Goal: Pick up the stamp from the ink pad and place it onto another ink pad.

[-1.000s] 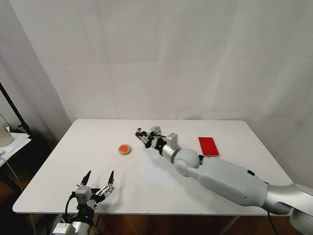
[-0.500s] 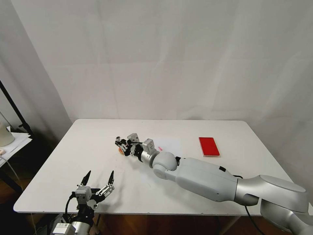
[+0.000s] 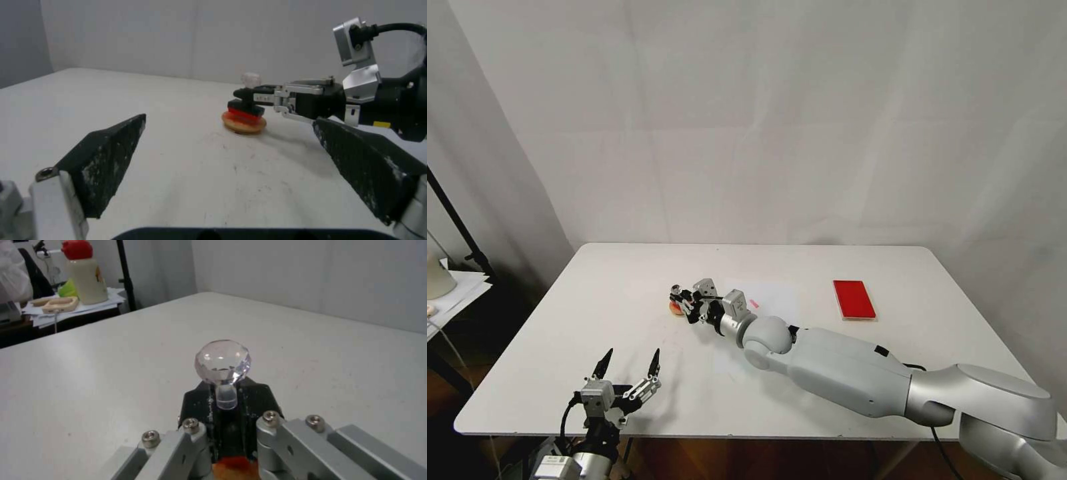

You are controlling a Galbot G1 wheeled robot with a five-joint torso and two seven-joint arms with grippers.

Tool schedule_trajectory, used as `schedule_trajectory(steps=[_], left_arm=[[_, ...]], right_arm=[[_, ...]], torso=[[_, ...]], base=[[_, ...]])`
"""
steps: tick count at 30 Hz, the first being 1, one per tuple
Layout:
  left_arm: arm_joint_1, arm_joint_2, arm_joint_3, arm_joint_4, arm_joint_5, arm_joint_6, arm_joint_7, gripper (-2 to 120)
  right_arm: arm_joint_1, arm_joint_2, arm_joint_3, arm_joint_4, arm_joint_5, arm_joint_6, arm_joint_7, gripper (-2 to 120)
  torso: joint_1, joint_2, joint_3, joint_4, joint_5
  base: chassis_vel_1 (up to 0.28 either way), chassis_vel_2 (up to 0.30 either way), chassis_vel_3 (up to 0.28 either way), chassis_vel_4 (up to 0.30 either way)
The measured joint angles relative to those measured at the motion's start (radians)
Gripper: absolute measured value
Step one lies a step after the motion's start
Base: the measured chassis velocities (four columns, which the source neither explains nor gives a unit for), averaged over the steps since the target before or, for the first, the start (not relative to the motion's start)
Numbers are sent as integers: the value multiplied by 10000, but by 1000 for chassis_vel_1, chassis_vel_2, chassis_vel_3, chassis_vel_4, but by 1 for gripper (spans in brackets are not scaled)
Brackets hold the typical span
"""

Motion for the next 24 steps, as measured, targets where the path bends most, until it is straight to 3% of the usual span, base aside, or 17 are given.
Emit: schedule_trajectory(steps=[18, 22, 24], left_arm=[[0, 0, 0, 0, 0, 0, 0, 100], [0, 0, 0, 0, 0, 0, 0, 100], [0, 0, 0, 0, 0, 0, 0, 100]], right_arm=[[-60, 13, -22, -163, 4, 55, -81, 10], [-31, -66, -24, -49, 21, 54, -82, 29], [-18, -76, -24, -31, 23, 54, -82, 32]], torso=[[0, 0, 0, 1, 0], [0, 1, 0, 0, 0], [0, 0, 0, 0, -1]], base=[[0, 0, 0, 0], [0, 0, 0, 0], [0, 0, 0, 0]])
